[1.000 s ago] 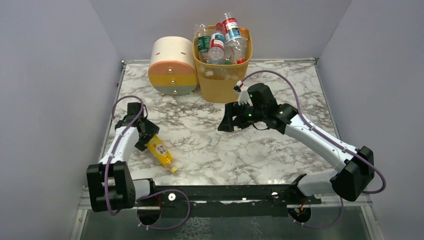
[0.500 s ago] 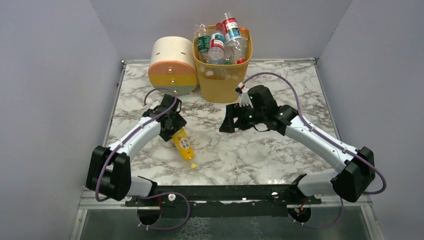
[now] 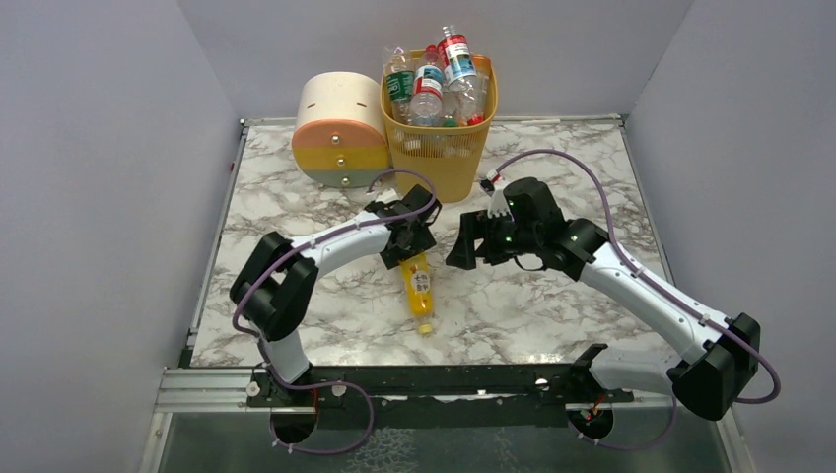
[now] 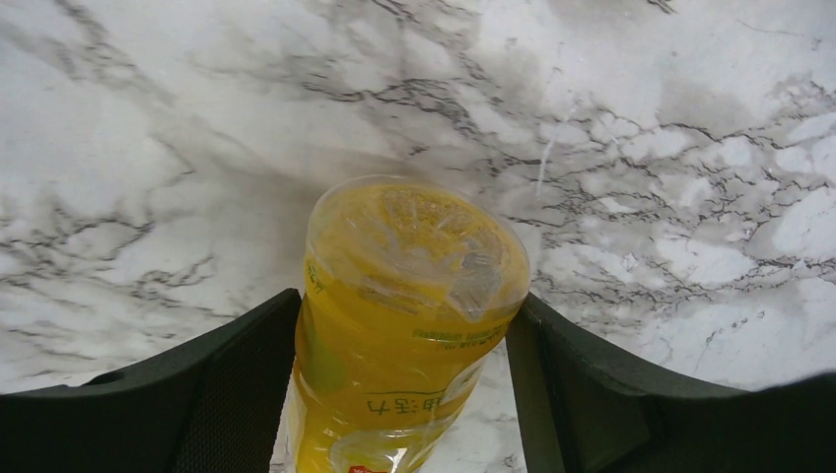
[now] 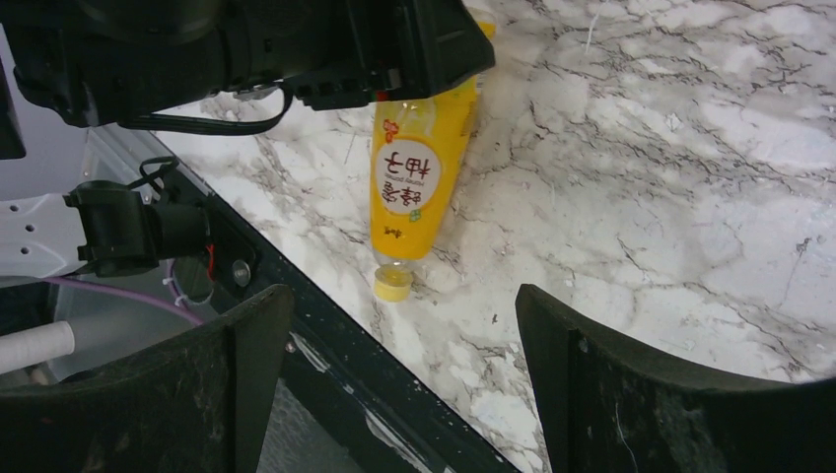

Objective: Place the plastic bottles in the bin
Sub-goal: Move the plastic bottle to the center of the board.

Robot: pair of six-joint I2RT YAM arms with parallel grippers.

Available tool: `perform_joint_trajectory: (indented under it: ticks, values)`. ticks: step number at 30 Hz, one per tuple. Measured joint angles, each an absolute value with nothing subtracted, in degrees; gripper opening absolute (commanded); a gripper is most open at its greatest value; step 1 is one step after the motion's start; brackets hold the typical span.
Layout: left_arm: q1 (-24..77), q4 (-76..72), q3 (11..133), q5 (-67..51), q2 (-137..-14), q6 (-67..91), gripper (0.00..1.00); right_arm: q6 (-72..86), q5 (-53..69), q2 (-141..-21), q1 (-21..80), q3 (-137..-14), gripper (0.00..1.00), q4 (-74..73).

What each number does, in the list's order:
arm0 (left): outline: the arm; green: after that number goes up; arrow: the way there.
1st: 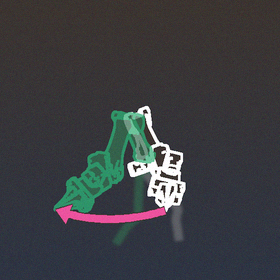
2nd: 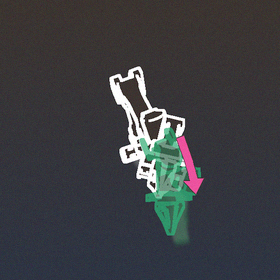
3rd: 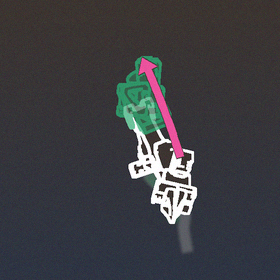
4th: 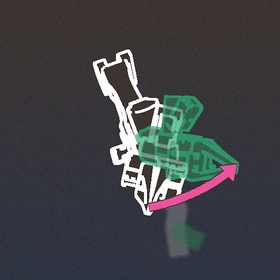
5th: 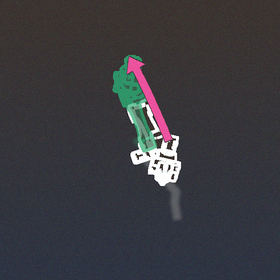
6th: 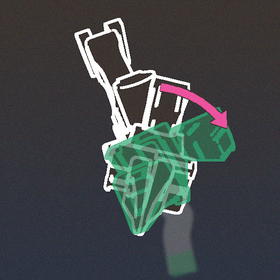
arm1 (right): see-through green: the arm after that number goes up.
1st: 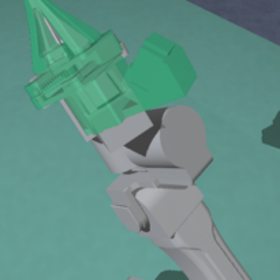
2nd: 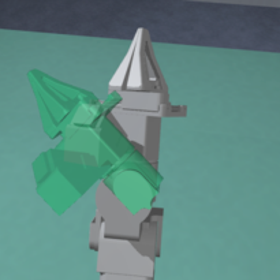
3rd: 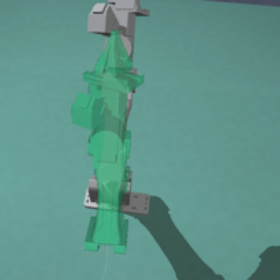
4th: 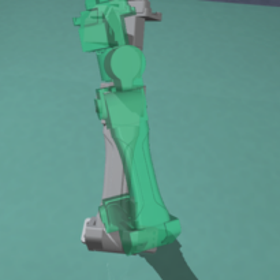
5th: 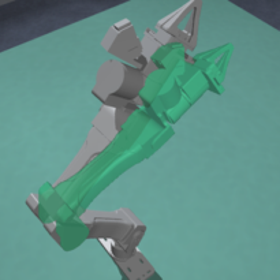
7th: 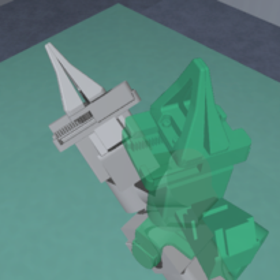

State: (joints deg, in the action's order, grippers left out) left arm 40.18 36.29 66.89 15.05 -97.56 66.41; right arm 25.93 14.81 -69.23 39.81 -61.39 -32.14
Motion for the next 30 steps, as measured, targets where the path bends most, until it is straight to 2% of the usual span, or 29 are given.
perform_joint_trajectory:
  ticks: [6,13,30]
  values:
    - [42.0,36.1,72.7,15.0,-103.7,64.1,0.72,26.5,14.0,-67.6,39.8,-59.2,0.86,-33.3]
    - [42.3,35.6,75.4,14.7,-104.4,59.4,0.77,27.0,13.3,-67.0,39.8,-58.7,0.86,-33.6]
    - [43.8,30.6,73.3,12.8,-102.0,53.5,0.81,28.2,13.1,-65.7,39.8,-58.7,0.86,-34.6]
